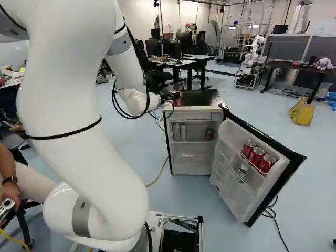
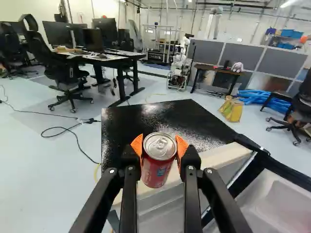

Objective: Grab a drink from the fridge

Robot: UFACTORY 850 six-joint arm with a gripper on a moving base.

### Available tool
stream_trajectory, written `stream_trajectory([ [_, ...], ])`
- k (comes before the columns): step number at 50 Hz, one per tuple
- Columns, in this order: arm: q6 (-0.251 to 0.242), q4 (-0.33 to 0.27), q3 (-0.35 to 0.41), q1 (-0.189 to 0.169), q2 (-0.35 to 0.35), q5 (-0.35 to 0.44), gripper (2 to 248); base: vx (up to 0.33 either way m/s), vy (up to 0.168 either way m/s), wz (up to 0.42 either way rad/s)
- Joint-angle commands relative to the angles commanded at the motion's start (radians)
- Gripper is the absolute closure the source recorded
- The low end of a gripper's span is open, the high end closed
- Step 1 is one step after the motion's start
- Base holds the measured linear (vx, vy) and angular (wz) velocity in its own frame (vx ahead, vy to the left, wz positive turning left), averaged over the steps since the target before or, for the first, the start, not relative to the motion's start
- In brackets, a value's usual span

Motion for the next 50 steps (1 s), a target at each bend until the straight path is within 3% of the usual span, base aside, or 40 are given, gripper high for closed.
stream_trajectory([
  [27,0.0,-0.151,-0.071,-0.036,-0.062,-0.057,159,0.0,0.0,0.0],
  [50,0.0,-0.182,-0.127,-0.054,-0.11,-0.081,159,0.0,0.0,0.0],
])
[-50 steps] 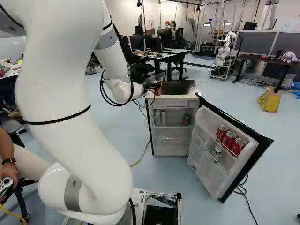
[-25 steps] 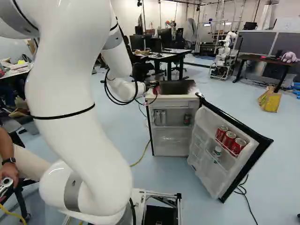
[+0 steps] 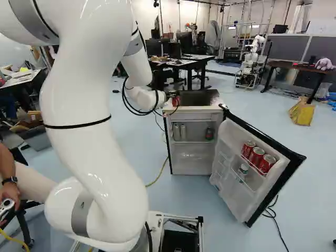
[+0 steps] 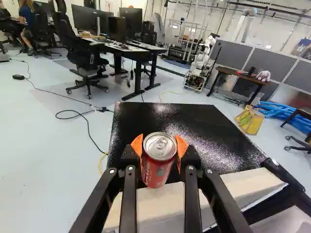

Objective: Grab a drink from the fridge

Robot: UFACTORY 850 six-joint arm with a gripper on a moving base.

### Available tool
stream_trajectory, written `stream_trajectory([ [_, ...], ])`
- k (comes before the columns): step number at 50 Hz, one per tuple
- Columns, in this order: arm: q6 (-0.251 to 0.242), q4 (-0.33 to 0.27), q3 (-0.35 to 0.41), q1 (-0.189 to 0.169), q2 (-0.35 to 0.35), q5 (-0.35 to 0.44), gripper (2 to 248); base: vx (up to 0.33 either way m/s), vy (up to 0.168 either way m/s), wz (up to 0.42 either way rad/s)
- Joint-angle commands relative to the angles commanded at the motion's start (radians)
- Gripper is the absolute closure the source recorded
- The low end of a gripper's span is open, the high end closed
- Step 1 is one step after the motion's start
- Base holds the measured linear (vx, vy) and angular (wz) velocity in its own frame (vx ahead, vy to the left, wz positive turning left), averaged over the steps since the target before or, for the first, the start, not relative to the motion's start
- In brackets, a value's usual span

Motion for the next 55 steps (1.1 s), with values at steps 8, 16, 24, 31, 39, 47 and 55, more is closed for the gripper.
stream_trajectory([
  [8,0.0,0.0,-0.002,0.0,-0.002,0.0,159,0.0,0.0,0.0],
  [16,0.0,0.0,-0.002,0.0,-0.002,0.0,125,0.0,0.0,0.0],
  [24,0.0,0.0,-0.002,0.0,-0.002,0.0,57,0.0,0.0,0.0],
  [31,0.0,0.0,-0.002,0.0,-0.002,0.0,21,0.0,0.0,0.0],
  [39,0.0,0.0,0.013,0.002,0.011,0.0,3,0.0,0.0,0.0],
  [47,0.0,0.0,0.053,0.008,0.045,0.0,3,0.0,0.0,0.0],
  [55,0.0,0.0,0.097,0.017,0.083,0.0,3,0.0,0.0,0.0],
])
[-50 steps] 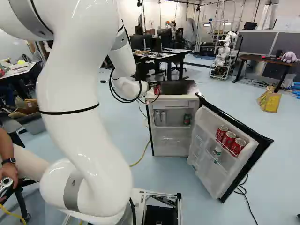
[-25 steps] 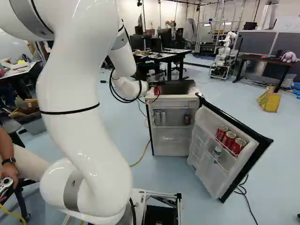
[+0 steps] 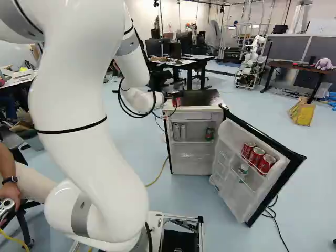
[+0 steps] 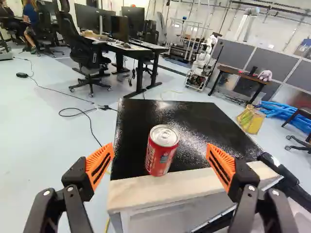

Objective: Grab a drink from the fridge

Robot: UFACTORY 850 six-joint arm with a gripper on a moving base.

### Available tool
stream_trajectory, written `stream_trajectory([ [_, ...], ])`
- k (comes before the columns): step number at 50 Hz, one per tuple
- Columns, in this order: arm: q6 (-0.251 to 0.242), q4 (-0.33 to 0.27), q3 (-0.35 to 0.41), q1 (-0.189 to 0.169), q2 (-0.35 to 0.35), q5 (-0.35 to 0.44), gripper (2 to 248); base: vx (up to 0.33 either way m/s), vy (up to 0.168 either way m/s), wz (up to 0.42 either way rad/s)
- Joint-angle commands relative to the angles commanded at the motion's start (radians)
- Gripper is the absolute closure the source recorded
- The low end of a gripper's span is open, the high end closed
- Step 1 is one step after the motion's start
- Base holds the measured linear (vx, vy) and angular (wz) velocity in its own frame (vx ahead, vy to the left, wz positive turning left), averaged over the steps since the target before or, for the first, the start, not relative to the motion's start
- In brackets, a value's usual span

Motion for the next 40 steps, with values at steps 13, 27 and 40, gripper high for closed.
stream_trajectory([
  [13,0.0,0.0,0.071,0.003,0.063,0.0,3,0.0,0.0,0.0],
  [27,0.0,0.03,0.131,-0.024,0.135,-0.032,3,0.0,0.0,0.0],
  [40,0.0,0.075,0.166,-0.064,0.2,-0.109,3,0.0,0.0,0.0],
])
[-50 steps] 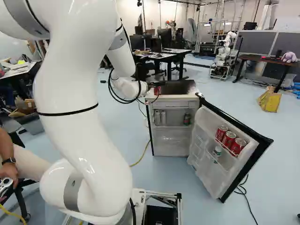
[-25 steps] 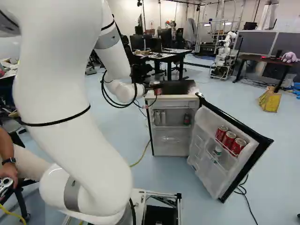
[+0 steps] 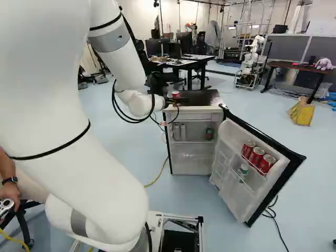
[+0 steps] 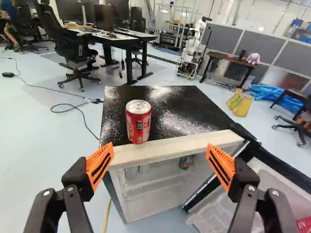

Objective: Grab a drink from the fridge

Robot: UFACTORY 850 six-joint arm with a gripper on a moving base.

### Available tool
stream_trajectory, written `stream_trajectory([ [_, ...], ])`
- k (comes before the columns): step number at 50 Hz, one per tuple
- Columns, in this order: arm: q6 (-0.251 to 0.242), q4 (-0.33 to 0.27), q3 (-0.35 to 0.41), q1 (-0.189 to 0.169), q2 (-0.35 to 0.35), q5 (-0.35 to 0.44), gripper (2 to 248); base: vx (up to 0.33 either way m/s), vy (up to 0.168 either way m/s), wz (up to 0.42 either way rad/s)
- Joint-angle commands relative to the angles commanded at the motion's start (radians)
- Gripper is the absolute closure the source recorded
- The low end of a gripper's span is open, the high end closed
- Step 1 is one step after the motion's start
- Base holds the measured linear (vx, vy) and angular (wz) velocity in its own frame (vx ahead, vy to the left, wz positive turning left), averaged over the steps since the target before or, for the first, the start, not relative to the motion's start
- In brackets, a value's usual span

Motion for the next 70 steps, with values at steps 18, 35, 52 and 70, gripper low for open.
stream_trajectory([
  [18,0.0,0.015,0.006,-0.062,0.05,-0.136,3,0.0,0.0,0.0],
  [35,0.0,0.015,-0.015,-0.121,0.073,-0.256,3,0.0,0.0,0.0],
  [52,0.0,0.015,-0.039,-0.179,0.091,-0.358,3,0.0,0.0,0.0],
  [70,0.0,0.015,-0.069,-0.24,0.106,-0.446,3,0.0,0.0,0.0],
])
